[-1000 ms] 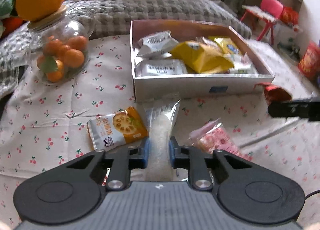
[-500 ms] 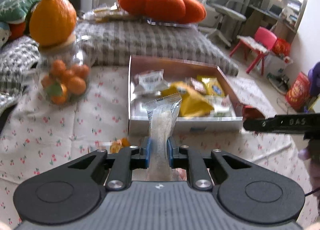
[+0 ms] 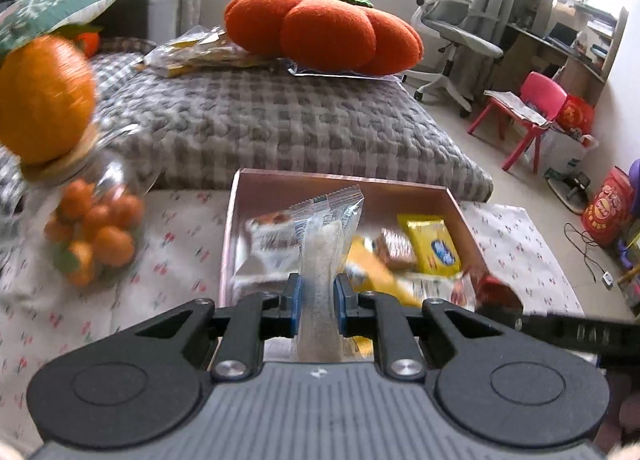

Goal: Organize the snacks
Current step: 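Carry both bags into the pink box and open both grippers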

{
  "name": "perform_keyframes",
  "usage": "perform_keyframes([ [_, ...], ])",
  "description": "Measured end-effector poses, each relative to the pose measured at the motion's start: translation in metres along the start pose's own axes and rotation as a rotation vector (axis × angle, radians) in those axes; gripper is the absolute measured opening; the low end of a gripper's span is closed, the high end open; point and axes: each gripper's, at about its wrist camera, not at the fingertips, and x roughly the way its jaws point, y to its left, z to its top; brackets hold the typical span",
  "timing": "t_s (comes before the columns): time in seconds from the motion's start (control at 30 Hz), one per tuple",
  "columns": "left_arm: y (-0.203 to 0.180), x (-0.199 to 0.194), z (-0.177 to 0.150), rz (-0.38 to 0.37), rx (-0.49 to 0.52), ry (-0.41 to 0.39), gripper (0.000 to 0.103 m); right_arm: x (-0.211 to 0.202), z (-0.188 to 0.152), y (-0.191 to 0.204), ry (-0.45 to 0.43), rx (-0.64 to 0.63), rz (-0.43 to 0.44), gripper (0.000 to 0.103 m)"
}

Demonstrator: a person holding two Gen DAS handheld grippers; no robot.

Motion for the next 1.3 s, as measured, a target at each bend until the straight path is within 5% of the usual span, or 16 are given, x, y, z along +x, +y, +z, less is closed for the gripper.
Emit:
perform_keyframes([
  [0.47, -0.018, 0.048, 0.022, 0.034, 0.048, 0.012, 0.017, 0.006, 0.003, -0.005, -0.033, 0.046, 0.046, 0.053],
  [0.6, -0.018, 0.046, 0.023, 0.041, 0.037, -0.009, 0.028, 0.004, 0.004, -0.003, -0.05, 0.034, 0.029, 0.072],
  [1.3, -0.006, -0.008, -0.007, 0.062, 0.062, 0.019, 0.07, -0.024, -0.008, 0.031, -0.014, -0.113, 0.0, 0.091],
])
